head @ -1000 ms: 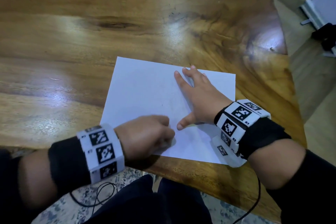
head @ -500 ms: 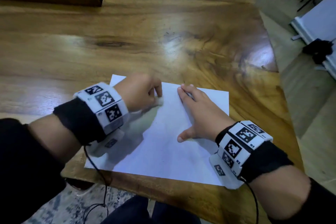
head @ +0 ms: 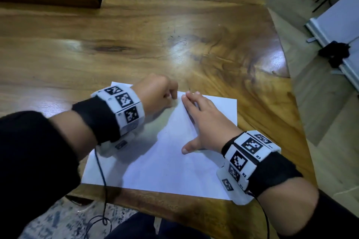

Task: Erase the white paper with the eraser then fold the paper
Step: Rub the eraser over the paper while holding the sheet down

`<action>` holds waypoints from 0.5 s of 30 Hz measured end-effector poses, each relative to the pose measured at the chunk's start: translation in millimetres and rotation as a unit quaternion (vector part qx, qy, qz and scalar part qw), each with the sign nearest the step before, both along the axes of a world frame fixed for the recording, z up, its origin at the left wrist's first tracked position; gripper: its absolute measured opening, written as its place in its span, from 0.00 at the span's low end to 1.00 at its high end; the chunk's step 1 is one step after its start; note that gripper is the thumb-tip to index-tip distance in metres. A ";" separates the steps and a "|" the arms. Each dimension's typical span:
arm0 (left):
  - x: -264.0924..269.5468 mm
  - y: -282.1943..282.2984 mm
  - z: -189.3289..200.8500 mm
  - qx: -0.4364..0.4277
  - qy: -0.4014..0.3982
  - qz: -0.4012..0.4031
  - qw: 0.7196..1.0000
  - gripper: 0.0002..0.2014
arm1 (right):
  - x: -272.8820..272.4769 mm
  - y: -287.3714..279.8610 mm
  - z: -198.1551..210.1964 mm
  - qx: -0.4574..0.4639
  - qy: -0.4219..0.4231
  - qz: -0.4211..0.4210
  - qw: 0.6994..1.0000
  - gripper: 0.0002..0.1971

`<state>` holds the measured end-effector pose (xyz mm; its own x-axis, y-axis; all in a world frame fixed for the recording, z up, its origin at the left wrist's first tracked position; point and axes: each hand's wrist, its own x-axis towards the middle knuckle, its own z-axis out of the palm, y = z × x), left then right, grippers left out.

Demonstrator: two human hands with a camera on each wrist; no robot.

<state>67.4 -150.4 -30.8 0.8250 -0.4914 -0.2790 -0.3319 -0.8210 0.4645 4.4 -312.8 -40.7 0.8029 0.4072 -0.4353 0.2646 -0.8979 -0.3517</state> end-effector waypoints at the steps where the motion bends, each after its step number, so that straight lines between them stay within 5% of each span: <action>1: 3.8 -3.7 -1.1 -0.006 -0.027 0.017 0.999 0.06 | -0.2 0.1 0.0 0.001 0.000 -0.002 1.000 0.66; 8: -43.6 15.4 -3.9 0.024 0.070 -0.140 0.987 0.03 | 1.1 0.1 -0.8 0.000 0.007 -0.002 1.000 0.66; 15: -1.2 -8.2 -11.9 -0.007 -0.050 0.006 0.999 0.03 | 1.0 0.1 -1.8 -0.005 0.002 0.000 1.000 0.66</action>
